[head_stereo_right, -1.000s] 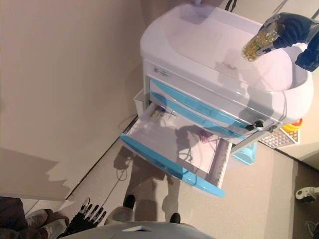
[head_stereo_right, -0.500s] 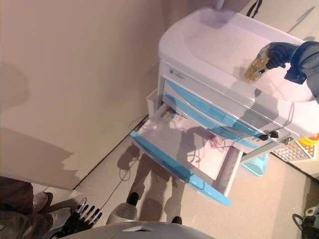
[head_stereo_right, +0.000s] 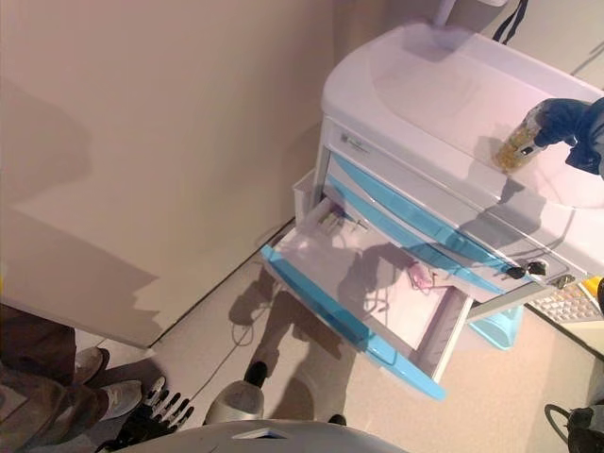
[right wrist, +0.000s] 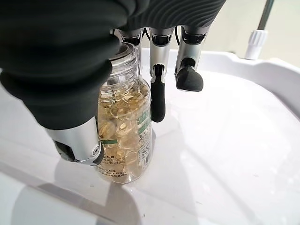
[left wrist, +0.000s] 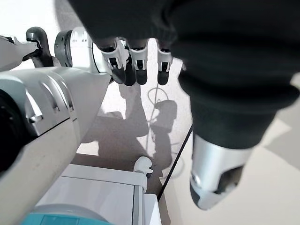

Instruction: Open the drawer and pick up the medicine

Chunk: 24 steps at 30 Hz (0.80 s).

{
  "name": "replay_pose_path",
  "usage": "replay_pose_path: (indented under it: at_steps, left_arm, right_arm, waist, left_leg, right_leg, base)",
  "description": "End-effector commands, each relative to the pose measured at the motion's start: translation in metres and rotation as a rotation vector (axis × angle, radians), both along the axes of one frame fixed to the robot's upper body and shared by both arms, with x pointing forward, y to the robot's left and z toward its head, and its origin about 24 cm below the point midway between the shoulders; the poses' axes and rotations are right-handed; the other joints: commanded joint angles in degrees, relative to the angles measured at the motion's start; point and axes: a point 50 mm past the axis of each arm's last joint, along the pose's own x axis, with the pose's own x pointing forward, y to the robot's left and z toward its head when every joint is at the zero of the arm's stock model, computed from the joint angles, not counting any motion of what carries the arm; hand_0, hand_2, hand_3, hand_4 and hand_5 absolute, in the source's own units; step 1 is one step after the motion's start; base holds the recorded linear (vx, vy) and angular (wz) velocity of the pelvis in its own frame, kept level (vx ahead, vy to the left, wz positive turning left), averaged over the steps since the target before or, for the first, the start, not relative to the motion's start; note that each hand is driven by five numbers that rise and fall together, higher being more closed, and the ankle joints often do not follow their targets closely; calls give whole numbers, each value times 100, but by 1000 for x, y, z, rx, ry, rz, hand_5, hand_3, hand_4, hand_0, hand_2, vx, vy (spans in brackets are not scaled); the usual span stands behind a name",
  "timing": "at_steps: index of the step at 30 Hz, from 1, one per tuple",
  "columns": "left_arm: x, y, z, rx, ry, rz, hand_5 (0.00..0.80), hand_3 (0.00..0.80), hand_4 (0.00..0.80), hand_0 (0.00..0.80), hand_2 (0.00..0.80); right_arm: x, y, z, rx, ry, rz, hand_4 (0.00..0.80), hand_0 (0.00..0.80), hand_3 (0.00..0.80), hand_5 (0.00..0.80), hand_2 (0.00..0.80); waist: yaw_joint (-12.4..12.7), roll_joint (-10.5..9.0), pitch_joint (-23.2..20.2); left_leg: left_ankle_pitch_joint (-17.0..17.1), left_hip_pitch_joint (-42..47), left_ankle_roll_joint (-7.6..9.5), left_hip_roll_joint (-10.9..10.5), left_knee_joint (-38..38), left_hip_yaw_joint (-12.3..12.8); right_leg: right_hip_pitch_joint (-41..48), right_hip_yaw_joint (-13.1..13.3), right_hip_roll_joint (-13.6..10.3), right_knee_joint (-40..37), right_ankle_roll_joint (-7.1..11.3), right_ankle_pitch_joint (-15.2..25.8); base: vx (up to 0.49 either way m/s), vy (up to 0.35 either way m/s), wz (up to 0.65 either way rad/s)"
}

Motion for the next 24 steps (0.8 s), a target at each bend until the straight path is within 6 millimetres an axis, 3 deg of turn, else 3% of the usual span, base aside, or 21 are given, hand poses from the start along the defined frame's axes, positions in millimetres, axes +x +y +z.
replay_pose_path:
  at_steps: [1,5,6,7,11,17,24]
  left_arm:
    - [-10,15,7,52,33,-74,0,0,0,0,0]
    - [-12,15,7,49,31,-76,0,0,0,0,0]
    - [-12,15,7,48,32,-77,0,0,0,0,0]
    - [-14,15,6,46,36,-77,0,0,0,0,0]
    - [-17,15,6,42,42,-80,0,0,0,0,0]
    - [-21,11,4,30,48,-81,0,0,0,0,0]
    - [-23,11,4,25,54,-79,0,0,0,0,0]
  right_arm:
    - [-7,-13,4,-66,-4,-68,800,800,800,800,800]
    - [-9,-17,-3,-54,2,-94,800,800,800,800,800]
    - [-9,-18,-4,-56,4,-99,238,238,238,238,238]
    - [-9,-19,-8,-60,22,-99,0,0,0,0,0]
    - [-8,-17,-13,-72,46,-82,0,0,0,0,0]
    - [-6,-11,-5,-88,14,-50,0,0,0,0,0]
    - [-8,-5,23,-132,-41,-15,0,0,0,0,0]
  waist:
    - [128,7,-182]
    - [140,50,-183]
    - [138,58,-186]
    - [135,73,-192]
    - [129,90,-202]
    - [78,102,-258]
    - [-1,77,-316]
  left_leg:
    - [-550,-166,151,-155,186,-288]
    - [-535,-156,154,-171,167,-322]
    - [-535,-153,156,-174,166,-325]
    - [-540,-144,155,-178,167,-326]
    - [-548,-105,155,-175,161,-312]
    - [-543,-20,151,-167,105,-257]
    - [-543,44,150,-160,66,-179]
  right_leg:
    - [-342,-149,-101,511,239,-152]
    - [-335,-143,-97,507,238,-158]
    - [-335,-144,-99,511,236,-163]
    - [-334,-145,-103,519,239,-169]
    - [-304,-139,-105,522,238,-183]
    - [-267,-120,-100,508,256,-174]
    - [-239,-86,-105,479,278,-146]
  base:
    - [20,-10,5]
    - [7,0,2]
    - [0,0,0]
    - [0,0,0]
    - [0,0,0]
    - [0,0,0]
    - [-5,12,-3]
